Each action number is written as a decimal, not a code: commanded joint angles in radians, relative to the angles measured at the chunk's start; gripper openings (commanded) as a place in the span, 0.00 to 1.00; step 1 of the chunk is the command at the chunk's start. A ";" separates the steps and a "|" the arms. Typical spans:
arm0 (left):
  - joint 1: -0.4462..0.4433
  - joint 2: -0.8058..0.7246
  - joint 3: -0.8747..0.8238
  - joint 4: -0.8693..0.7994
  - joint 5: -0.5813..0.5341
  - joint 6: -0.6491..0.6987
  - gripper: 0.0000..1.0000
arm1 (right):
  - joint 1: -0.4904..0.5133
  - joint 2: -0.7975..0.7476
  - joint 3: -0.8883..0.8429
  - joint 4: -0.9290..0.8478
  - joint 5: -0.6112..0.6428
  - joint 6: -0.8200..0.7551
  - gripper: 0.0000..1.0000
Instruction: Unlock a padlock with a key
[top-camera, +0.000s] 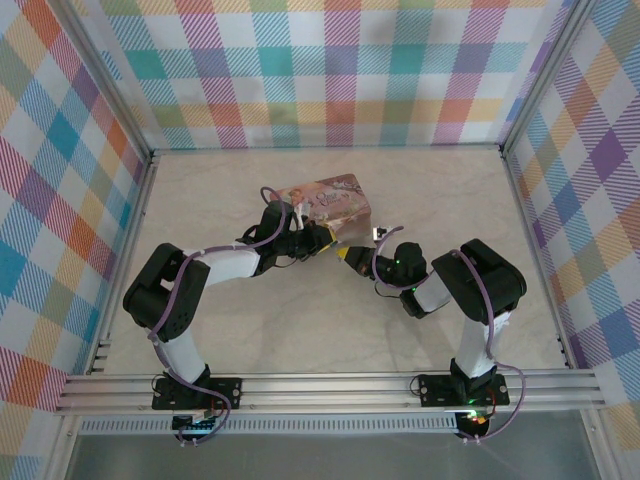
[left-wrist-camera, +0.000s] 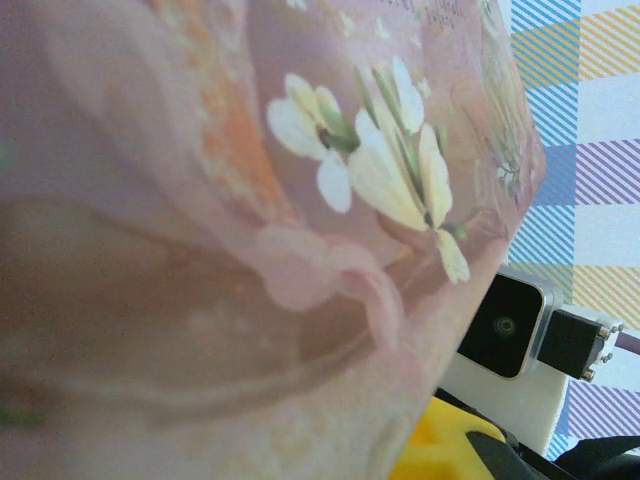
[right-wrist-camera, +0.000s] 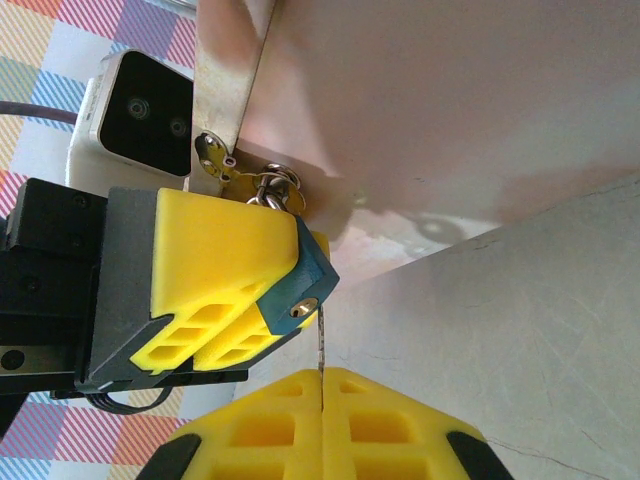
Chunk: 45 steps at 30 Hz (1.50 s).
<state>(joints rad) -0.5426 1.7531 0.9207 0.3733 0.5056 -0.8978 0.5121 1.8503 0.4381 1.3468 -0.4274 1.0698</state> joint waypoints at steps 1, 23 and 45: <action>-0.007 0.003 0.000 0.069 0.044 -0.024 0.10 | 0.009 -0.031 -0.007 0.060 0.010 -0.001 0.00; -0.007 0.009 -0.001 0.085 0.044 -0.033 0.10 | 0.009 -0.064 -0.032 0.060 0.024 -0.004 0.00; -0.007 0.016 -0.012 0.119 0.057 -0.052 0.10 | 0.006 -0.051 0.006 0.060 0.028 0.013 0.00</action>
<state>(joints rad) -0.5426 1.7573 0.9192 0.4110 0.5079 -0.9138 0.5121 1.8091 0.4194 1.3510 -0.4053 1.0702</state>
